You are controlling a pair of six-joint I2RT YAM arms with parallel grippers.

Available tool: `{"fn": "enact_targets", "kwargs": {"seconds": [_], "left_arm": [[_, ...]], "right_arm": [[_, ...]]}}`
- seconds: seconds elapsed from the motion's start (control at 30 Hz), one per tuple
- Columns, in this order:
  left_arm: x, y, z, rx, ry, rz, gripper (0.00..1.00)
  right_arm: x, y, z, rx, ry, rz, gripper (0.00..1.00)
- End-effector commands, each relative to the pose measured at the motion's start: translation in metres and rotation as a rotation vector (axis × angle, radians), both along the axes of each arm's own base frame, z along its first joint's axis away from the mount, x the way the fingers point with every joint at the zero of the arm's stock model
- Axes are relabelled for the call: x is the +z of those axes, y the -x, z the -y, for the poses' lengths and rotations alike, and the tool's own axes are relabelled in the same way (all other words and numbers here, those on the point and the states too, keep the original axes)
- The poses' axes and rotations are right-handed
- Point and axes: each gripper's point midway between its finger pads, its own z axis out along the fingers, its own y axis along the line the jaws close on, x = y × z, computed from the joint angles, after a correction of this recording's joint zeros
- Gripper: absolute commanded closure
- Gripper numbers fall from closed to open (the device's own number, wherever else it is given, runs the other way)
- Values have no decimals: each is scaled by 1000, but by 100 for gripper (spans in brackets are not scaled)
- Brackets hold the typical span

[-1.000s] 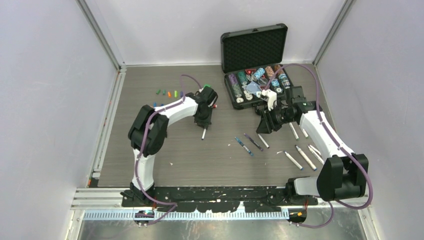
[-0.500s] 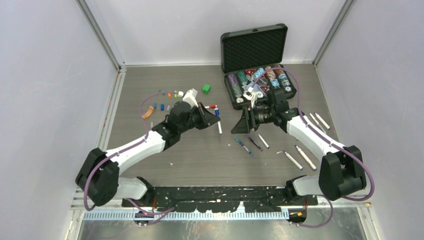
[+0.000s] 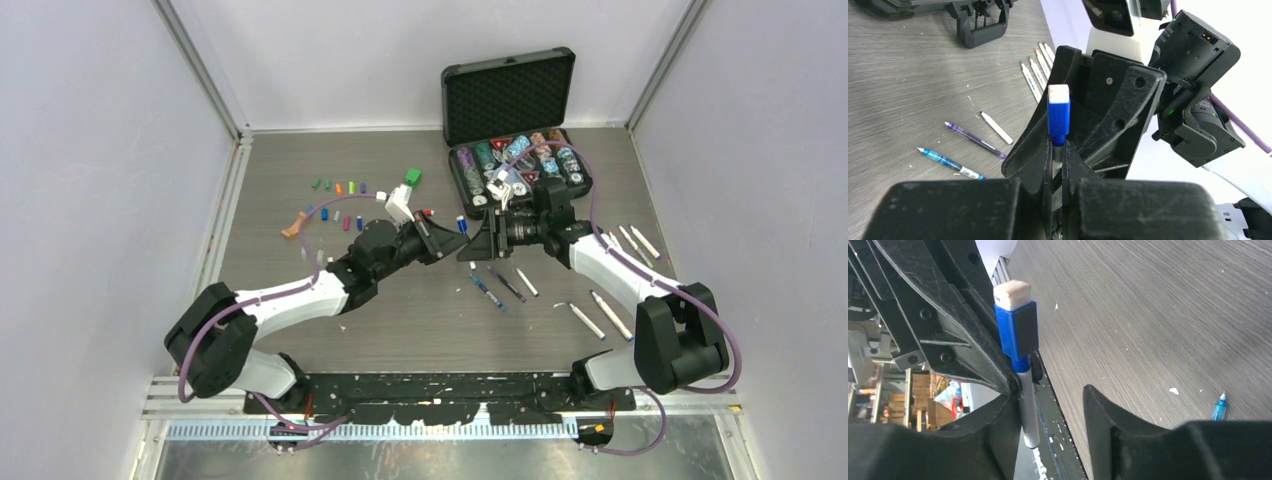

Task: Open the pen caps
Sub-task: Open the pen cap from the pen.

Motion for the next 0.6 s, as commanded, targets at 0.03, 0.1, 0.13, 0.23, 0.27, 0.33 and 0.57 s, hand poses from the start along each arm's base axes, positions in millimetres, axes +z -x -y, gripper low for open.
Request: {"fn": "enact_targets", "kwargs": {"seconds": [0.03, 0.1, 0.13, 0.23, 0.27, 0.33, 0.57], "left_arm": [[24, -8, 6, 29, 74, 61, 100], [23, -7, 6, 29, 75, 61, 100], [24, -7, 6, 29, 78, 64, 100], [27, -8, 2, 50, 91, 66, 81], [28, -8, 0, 59, 91, 63, 70], [30, -9, -3, 67, 88, 66, 55], [30, -18, -4, 88, 64, 43, 51]], "right_arm": [[9, -2, -6, 16, -14, 41, 71], [10, -2, -7, 23, -19, 38, 97], [9, -3, -7, 21, -18, 37, 99], [10, -1, -7, 24, -19, 43, 99], [10, -1, -6, 25, -19, 47, 100], [11, -1, -6, 26, -19, 60, 100], [16, 5, -7, 53, -36, 72, 99]]}}
